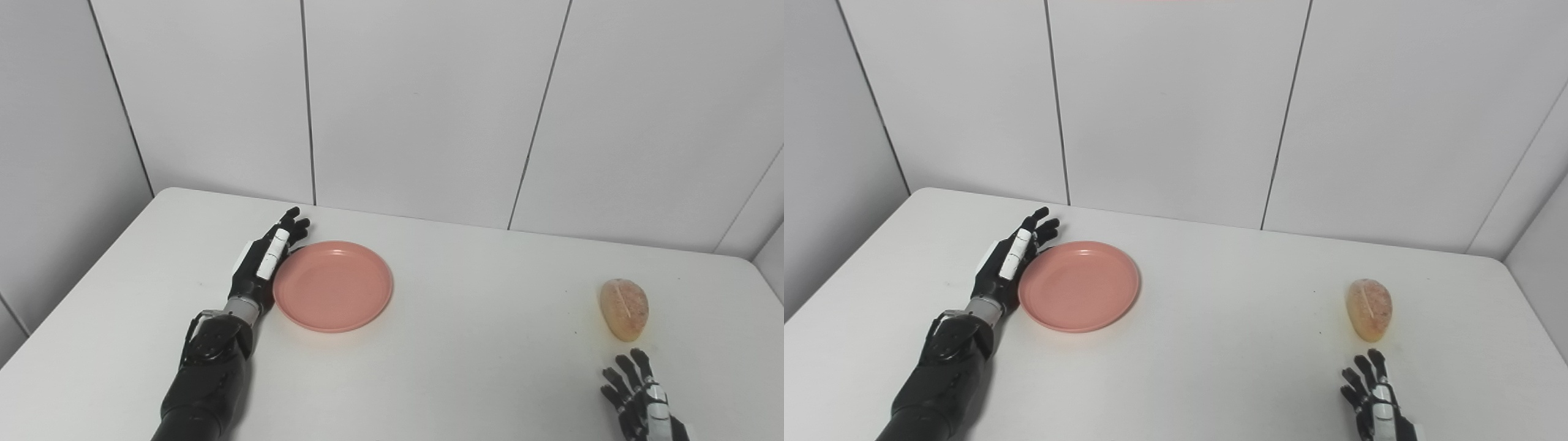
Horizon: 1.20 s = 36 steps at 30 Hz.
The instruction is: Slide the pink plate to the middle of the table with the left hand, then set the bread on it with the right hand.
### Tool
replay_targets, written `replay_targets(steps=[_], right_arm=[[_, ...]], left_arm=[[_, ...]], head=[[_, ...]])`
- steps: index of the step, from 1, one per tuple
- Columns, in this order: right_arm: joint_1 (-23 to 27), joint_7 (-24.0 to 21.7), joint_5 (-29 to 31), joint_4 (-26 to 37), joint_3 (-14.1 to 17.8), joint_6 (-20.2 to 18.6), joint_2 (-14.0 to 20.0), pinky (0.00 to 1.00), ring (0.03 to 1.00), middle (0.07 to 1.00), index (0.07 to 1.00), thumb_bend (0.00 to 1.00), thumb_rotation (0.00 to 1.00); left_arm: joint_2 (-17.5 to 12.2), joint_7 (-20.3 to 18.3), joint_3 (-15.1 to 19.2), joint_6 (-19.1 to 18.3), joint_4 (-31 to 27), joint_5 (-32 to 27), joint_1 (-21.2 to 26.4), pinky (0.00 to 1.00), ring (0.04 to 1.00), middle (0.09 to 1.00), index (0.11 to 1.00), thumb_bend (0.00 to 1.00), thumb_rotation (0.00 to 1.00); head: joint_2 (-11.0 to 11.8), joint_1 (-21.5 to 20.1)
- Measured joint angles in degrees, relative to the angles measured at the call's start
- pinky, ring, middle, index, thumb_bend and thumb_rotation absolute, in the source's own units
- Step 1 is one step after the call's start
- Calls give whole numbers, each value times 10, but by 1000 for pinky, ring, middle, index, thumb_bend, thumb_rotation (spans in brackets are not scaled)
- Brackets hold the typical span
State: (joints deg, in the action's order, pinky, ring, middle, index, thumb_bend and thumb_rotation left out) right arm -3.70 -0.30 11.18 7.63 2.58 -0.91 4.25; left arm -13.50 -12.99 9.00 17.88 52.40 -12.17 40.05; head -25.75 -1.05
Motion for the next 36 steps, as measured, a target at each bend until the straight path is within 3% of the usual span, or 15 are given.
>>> replay_targets(steps=[10,22,36], right_arm=[[0,4,-6,1,0,0,-4,901,901,938,965,774,994],[-1,12,-7,6,-3,-6,-9,906,904,943,971,755,995],[-1,22,-14,9,-8,-6,-17,899,894,926,961,781,979]], left_arm=[[21,30,-22,-21,-59,24,-25,782,898,882,892,935,866],[45,34,-29,-47,-97,24,-40,777,897,872,898,891,889],[55,32,-43,-57,-118,24,-51,780,897,872,896,940,878]], head=[[-2,-8],[-7,-21],[-15,-41]])
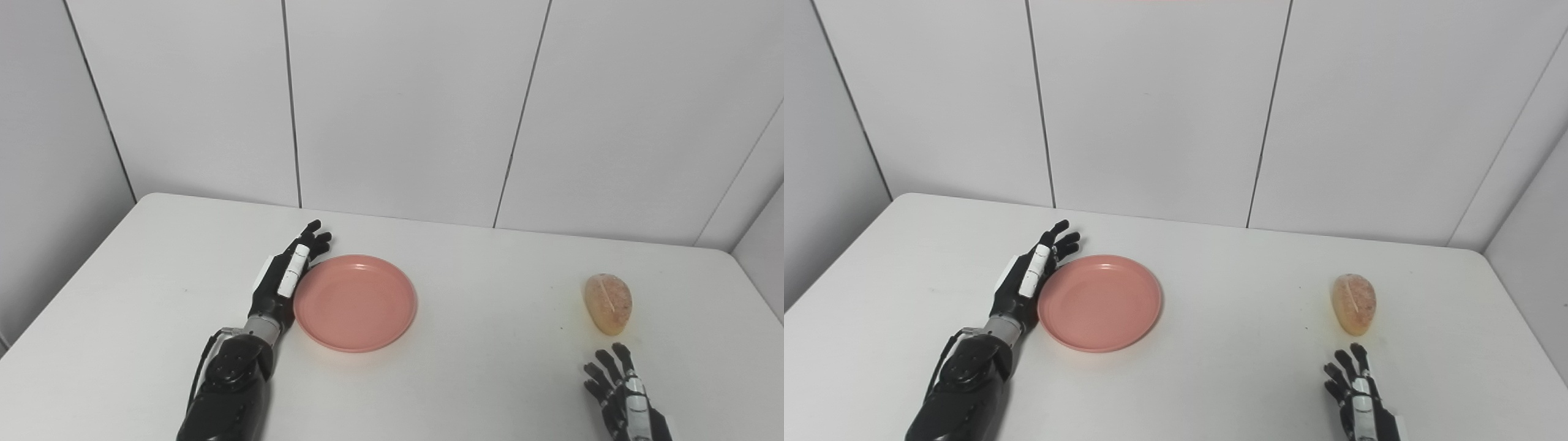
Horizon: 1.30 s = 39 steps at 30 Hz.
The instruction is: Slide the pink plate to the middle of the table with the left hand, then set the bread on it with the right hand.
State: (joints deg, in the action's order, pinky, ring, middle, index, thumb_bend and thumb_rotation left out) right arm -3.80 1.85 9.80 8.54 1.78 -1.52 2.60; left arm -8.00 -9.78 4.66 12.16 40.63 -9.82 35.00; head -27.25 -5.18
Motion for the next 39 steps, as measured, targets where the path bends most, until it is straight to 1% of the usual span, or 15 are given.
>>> replay_targets(steps=[2,4,7,8,10,11,12,14,16,18,20,25,31,36,39], right_arm=[[0,2,-4,0,-1,0,-2,895,892,924,955,786,974],[0,4,-7,1,-3,0,-3,890,889,922,949,794,966],[1,7,-9,2,-4,-1,-7,886,889,918,945,795,960],[1,8,-11,3,-5,-1,-9,883,889,918,945,795,962],[2,12,-16,3,-8,-2,-11,882,891,920,946,796,963],[2,14,-19,4,-10,-2,-13,881,893,922,948,800,964],[2,15,-21,4,-11,-2,-14,879,894,922,949,804,963],[2,18,-29,6,-15,-4,-18,880,894,925,950,809,963],[2,21,-35,7,-19,-5,-23,884,896,928,951,813,962],[2,25,-37,8,-22,-6,-29,891,906,934,958,823,961],[3,27,-41,11,-24,-12,-34,896,913,939,967,831,966],[4,29,-49,17,-31,-25,-39,898,912,942,974,830,972],[4,30,-55,19,-32,-27,-44,900,913,938,970,819,978],[3,30,-58,20,-33,-27,-44,900,913,936,968,818,973],[3,30,-58,22,-33,-29,-45,894,908,933,966,814,978]], left_arm=[[2,0,0,-1,-2,0,-1,785,899,874,899,930,876],[5,2,0,-1,-3,0,-1,784,897,871,901,925,877],[10,12,0,-3,-7,2,-2,781,894,869,898,917,885],[11,14,0,-4,-10,3,-3,789,894,869,893,903,888],[12,17,0,-9,-16,3,-6,793,895,869,891,893,891],[14,19,0,-14,-19,3,-6,795,896,869,891,887,892],[15,19,0,-16,-20,3,-7,794,896,868,890,883,892],[17,19,0,-20,-24,2,-8,793,898,866,889,881,890],[19,19,-2,-25,-31,1,-12,789,897,863,890,889,888],[24,18,-4,-31,-40,1,-15,779,893,864,891,891,883],[28,17,-6,-38,-45,0,-17,777,894,868,887,895,879],[30,6,-15,-47,-60,0,-25,778,893,863,881,893,881],[30,3,-24,-51,-63,0,-25,793,902,872,896,898,883],[29,1,-33,-54,-64,3,-25,773,896,870,889,899,886],[29,0,-36,-66,-73,3,-25,772,896,872,895,899,880]], head=[[-2,-4],[-5,-17],[-7,-25],[-11,-38],[-11,-40],[-11,-53],[-11,-54],[-15,-82],[-15,-82],[-18,-103],[-18,-111],[-20,-119],[-22,-127],[-24,-126],[-25,-127]])
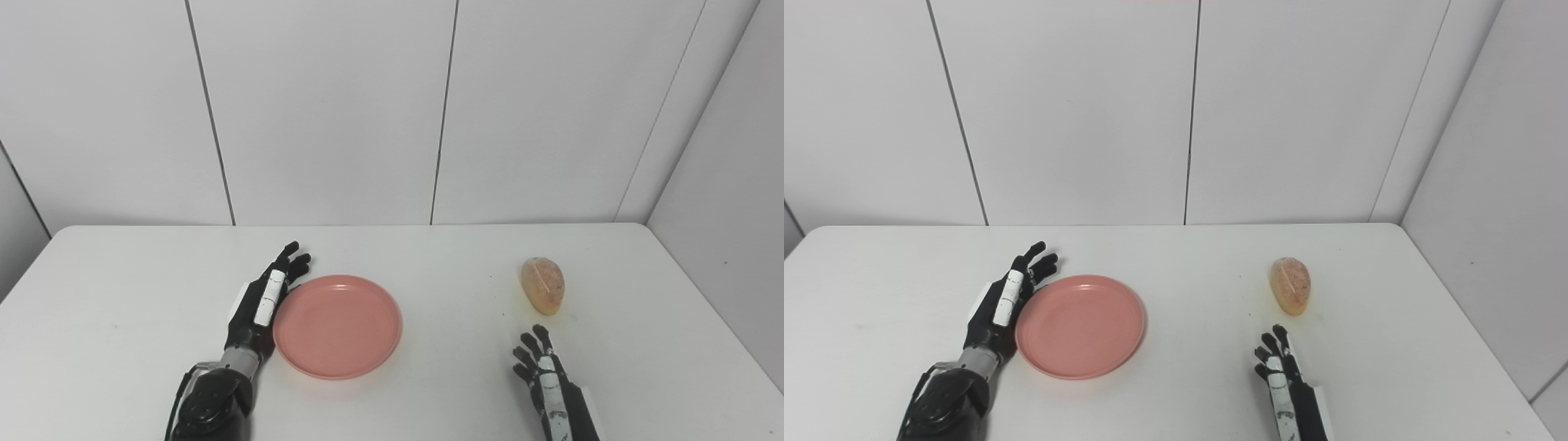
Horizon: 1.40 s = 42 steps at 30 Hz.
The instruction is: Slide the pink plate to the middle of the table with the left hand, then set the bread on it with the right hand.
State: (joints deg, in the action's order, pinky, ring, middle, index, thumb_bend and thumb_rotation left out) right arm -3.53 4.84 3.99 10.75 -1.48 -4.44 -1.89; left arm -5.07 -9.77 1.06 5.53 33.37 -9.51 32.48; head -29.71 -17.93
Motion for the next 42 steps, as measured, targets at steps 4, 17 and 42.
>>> replay_targets(steps=[4,17,42], right_arm=[[0,0,-2,1,-1,-2,0,892,911,936,966,809,983],[0,0,-4,3,-3,-6,0,873,895,910,957,820,948],[7,26,-268,42,-53,-2,40,731,806,880,935,820,879]], left_arm=[[0,-2,-3,-7,-6,0,-1,781,900,870,895,892,885],[-1,-5,-2,-12,-8,-1,-2,795,905,877,902,903,884],[-2,-27,2,5,23,-3,14,790,900,878,904,882,889]], head=[[-2,-3],[0,-2],[11,-14]])
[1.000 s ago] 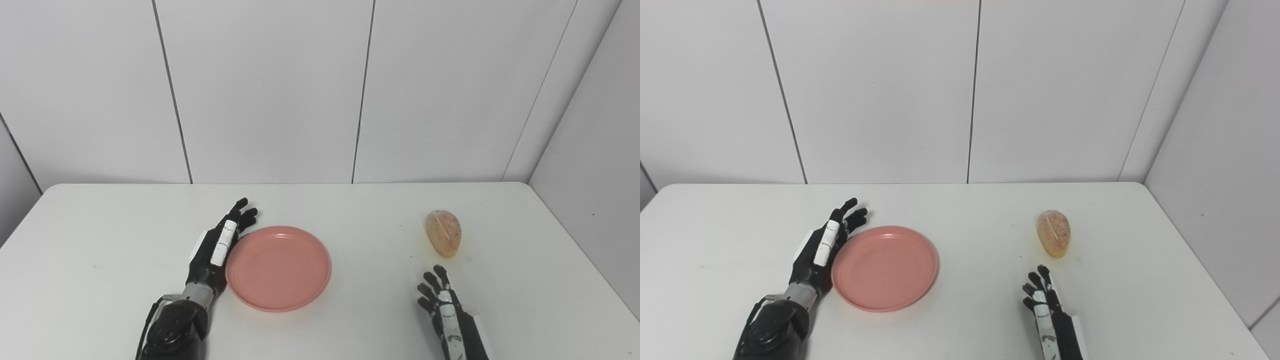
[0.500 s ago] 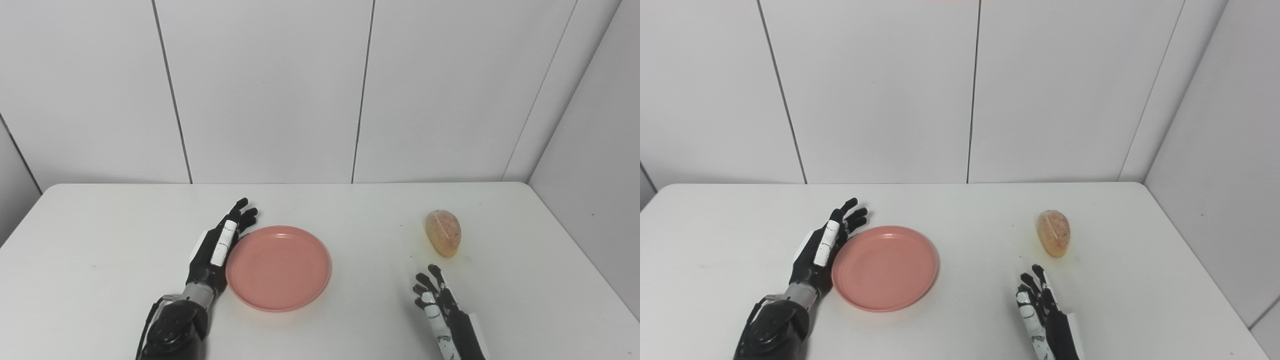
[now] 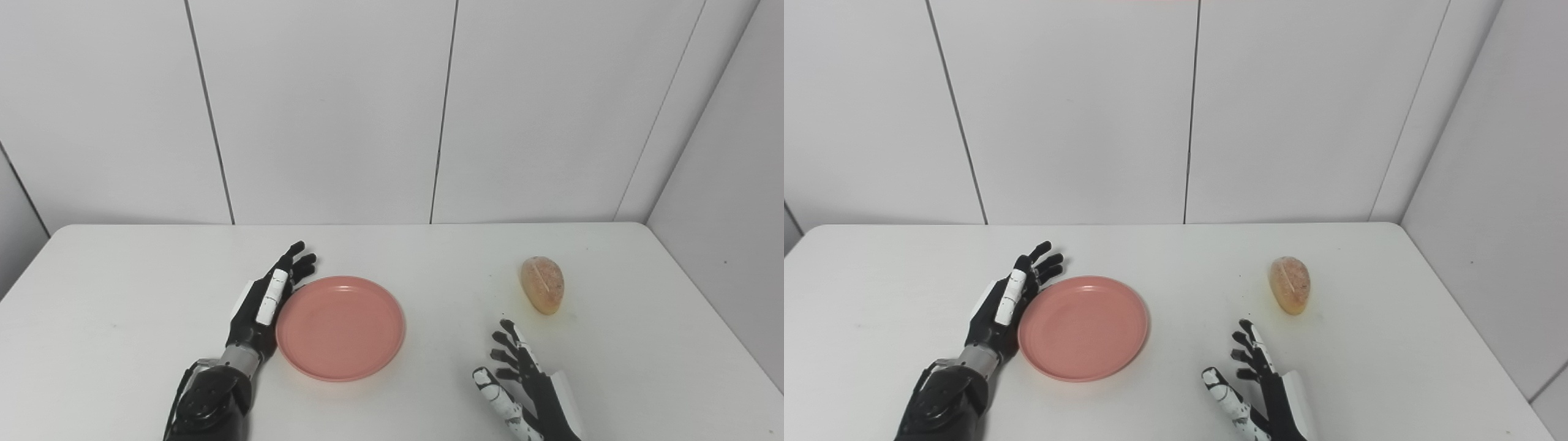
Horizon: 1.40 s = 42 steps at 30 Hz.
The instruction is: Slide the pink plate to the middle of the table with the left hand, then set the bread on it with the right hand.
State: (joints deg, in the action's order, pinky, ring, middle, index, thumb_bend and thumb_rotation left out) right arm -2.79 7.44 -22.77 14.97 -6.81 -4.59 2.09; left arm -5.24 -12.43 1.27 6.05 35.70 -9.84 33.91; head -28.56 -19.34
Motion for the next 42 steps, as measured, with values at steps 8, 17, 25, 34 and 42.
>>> replay_targets(steps=[8,17,25,34,42], right_arm=[[44,-35,-103,62,4,-69,15,577,726,848,893,891,804],[111,-101,-239,89,-5,-128,51,522,673,824,877,906,708],[163,-143,-322,84,1,-169,58,483,675,843,896,907,692],[218,-128,-409,2,24,-185,93,522,715,843,883,915,742],[248,-119,-437,-45,33,-197,108,647,795,871,872,917,723]], left_arm=[[0,0,0,11,12,0,5,784,899,877,901,886,883],[0,-4,1,16,16,-2,6,781,892,878,903,886,876],[0,-11,3,17,17,-2,6,786,892,876,904,888,881],[-1,-11,4,19,18,-2,7,801,900,876,908,882,882],[0,-11,4,23,22,-2,8,796,893,880,906,882,882]], head=[[4,-2],[7,-1],[8,-4],[8,-4],[10,-3]])
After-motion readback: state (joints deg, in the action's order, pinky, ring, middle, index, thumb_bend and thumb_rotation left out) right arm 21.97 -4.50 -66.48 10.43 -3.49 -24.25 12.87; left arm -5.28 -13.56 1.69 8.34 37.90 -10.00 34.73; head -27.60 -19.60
